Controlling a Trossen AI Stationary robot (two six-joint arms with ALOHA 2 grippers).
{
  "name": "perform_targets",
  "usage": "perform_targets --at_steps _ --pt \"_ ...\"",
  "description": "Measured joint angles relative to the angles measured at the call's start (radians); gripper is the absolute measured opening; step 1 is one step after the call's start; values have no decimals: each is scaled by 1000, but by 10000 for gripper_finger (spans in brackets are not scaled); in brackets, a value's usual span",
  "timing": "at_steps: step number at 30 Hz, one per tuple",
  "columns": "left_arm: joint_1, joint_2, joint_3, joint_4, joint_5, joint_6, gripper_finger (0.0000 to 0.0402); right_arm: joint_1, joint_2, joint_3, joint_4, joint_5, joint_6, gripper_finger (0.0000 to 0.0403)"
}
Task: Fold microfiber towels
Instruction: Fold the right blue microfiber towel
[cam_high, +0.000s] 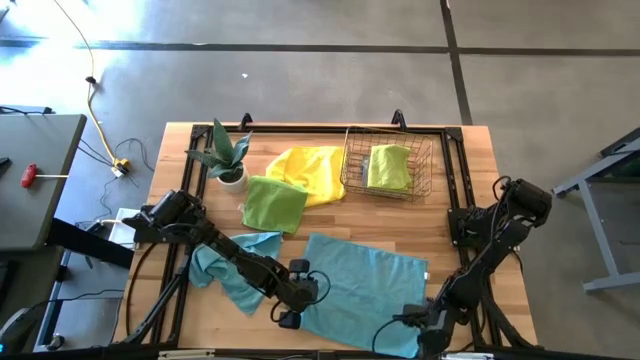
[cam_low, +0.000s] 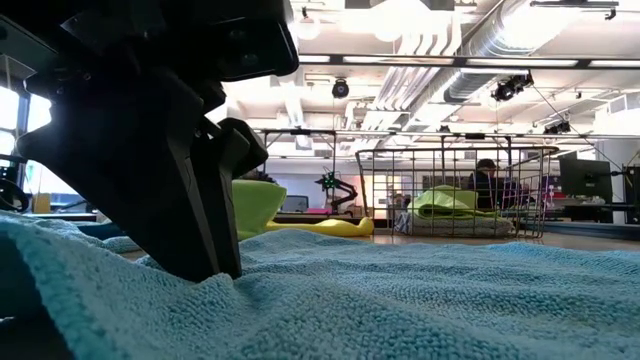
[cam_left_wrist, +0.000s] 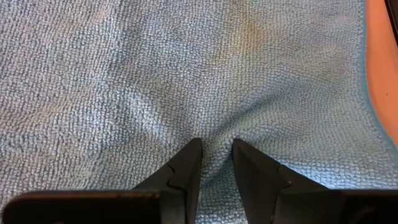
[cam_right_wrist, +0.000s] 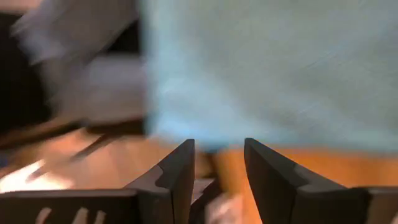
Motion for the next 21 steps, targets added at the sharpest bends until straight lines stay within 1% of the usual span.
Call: perform_targets --at_steps 2,3,8,11,15,21 --pt "0 0 0 5 0 0 85 -1 0 0 -74 115 -5 133" --pt "0 0 0 9 0 0 85 -1 0 0 -98 148 -5 133" --pt "-2 0 0 11 12 -1 85 0 10 -2 -179 238 -9 133" --pt "-2 1 0 11 12 -1 85 -6 30 -3 -228 268 -30 133" --pt "-2 1 0 11 -15 1 85 -21 41 2 -292 274 -45 133" --pt "17 1 0 7 -18 58 85 -59 42 0 -392 330 -163 133"
